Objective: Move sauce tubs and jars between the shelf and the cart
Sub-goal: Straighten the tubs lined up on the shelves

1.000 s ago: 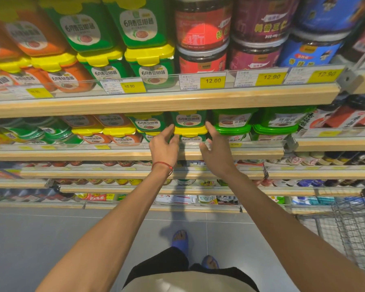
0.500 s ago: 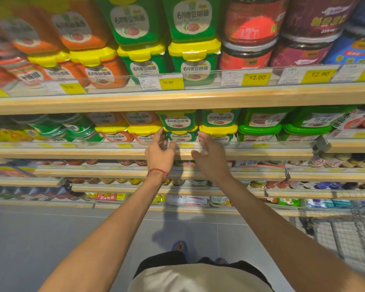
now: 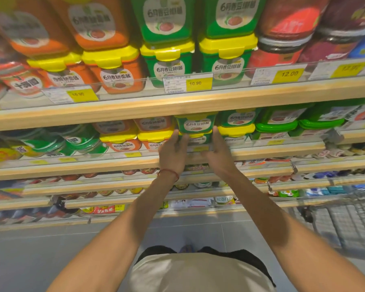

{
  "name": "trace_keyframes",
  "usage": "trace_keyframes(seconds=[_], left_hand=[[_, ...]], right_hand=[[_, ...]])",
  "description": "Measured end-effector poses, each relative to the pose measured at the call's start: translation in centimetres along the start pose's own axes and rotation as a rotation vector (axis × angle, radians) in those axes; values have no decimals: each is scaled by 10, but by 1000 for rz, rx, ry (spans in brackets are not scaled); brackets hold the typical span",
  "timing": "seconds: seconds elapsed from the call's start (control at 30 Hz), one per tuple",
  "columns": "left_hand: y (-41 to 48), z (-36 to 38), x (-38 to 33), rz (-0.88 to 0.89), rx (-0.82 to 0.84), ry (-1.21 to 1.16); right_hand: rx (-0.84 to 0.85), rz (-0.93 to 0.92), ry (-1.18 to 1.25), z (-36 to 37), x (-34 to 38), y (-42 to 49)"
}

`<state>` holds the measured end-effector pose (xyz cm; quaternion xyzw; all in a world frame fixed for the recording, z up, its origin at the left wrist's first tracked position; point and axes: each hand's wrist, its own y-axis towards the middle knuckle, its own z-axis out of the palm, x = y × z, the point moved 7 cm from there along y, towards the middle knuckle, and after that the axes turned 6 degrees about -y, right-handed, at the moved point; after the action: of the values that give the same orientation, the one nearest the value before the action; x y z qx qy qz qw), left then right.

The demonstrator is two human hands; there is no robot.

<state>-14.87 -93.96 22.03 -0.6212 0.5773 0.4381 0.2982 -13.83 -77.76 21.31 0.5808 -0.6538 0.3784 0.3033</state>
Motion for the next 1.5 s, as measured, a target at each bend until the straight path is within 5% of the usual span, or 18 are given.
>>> trace_keyframes(seconds=[0.5, 0.6, 0.97, 1.5], left_hand=[[-3, -18, -8, 0, -18, 55], [-1, -22, -17, 86, -28, 257], [14, -27, -23, 78, -28, 38], [18, -31, -28, 67, -142, 75]], right_hand=[[43, -144, 12, -15, 0, -7], [-117, -103, -15, -36, 15, -14], [-439, -236, -326, -48, 39, -16], [-553, -62, -392, -45, 39, -10]])
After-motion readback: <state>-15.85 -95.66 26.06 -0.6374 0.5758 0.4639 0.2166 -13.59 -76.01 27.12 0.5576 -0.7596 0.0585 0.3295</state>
